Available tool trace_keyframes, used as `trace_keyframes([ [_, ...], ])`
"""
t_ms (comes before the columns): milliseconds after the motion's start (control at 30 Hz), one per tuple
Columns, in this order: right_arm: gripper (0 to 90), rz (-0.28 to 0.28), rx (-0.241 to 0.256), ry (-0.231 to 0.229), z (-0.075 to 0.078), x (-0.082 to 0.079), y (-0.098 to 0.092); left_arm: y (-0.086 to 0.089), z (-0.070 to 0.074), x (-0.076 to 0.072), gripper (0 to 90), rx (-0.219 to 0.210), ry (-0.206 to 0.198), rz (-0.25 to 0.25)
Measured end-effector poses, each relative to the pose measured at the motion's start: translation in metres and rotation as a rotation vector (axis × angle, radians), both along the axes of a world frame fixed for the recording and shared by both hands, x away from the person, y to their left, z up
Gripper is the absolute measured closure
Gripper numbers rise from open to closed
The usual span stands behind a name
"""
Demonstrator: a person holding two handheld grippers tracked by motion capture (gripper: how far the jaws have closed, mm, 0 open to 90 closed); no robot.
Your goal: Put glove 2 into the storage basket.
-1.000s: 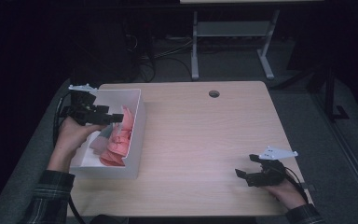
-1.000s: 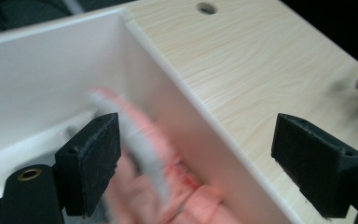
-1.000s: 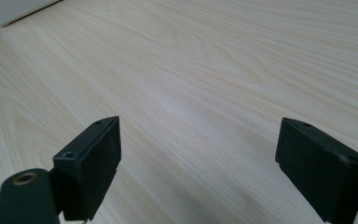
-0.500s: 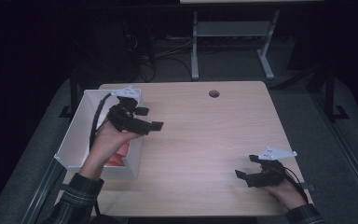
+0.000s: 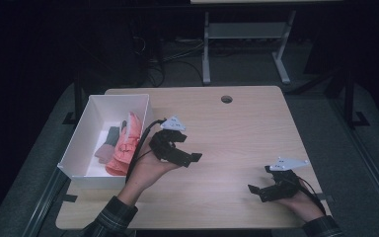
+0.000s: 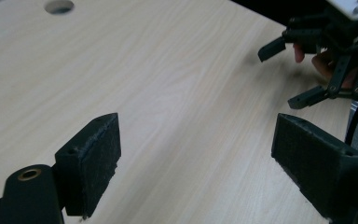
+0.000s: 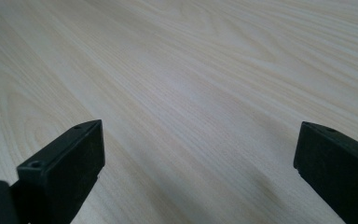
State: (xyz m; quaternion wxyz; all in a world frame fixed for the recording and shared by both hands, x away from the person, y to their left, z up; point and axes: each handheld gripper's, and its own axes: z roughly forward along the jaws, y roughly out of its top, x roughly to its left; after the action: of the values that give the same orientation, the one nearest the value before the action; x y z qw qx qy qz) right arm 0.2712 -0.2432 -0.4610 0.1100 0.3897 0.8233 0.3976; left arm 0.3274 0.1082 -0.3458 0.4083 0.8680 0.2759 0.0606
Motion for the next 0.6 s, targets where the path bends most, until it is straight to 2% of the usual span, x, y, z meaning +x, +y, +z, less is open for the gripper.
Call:
trace_keyframes([
  [67, 1.7, 0.004, -0.006, -0.004, -0.001, 0.000, 0.000, -0.002, -0.004, -0.001, 15.4, 0.000, 0.001, 0.001],
  [100, 1.7, 0.002, -0.007, -0.002, -0.001, 0.000, 0.001, -0.005, -0.014, -0.003, 15.3, 0.027, -0.005, -0.010],
  [167, 1.7, 0.001, -0.008, -0.001, -0.002, 0.000, 0.001, -0.008, -0.025, -0.006, 15.3, 0.038, -0.022, -0.019],
  [267, 1.8, 0.003, -0.007, -0.002, -0.003, 0.001, 0.001, -0.010, -0.041, -0.009, 15.3, 0.033, -0.011, -0.032],
  [300, 1.8, 0.003, -0.014, -0.003, -0.003, 0.000, 0.001, -0.010, -0.041, -0.009, 15.3, 0.033, -0.011, -0.032],
  [367, 1.7, 0.002, -0.018, -0.005, -0.003, 0.001, 0.001, -0.011, -0.054, -0.012, 15.3, 0.024, -0.001, -0.036],
  [400, 1.8, 0.000, -0.018, -0.005, -0.003, 0.001, 0.001, -0.011, -0.059, -0.013, 15.3, 0.042, -0.001, -0.048],
  [433, 1.8, 0.000, -0.018, -0.005, -0.003, 0.001, 0.001, -0.011, -0.059, -0.013, 15.3, 0.042, -0.001, -0.048],
  [567, 1.8, -0.002, -0.023, -0.002, -0.004, 0.001, 0.000, -0.010, -0.078, -0.015, 15.3, 0.088, -0.009, -0.053],
  [600, 1.8, -0.002, -0.023, -0.002, -0.004, 0.001, 0.000, -0.010, -0.078, -0.015, 15.3, 0.088, -0.009, -0.053],
])
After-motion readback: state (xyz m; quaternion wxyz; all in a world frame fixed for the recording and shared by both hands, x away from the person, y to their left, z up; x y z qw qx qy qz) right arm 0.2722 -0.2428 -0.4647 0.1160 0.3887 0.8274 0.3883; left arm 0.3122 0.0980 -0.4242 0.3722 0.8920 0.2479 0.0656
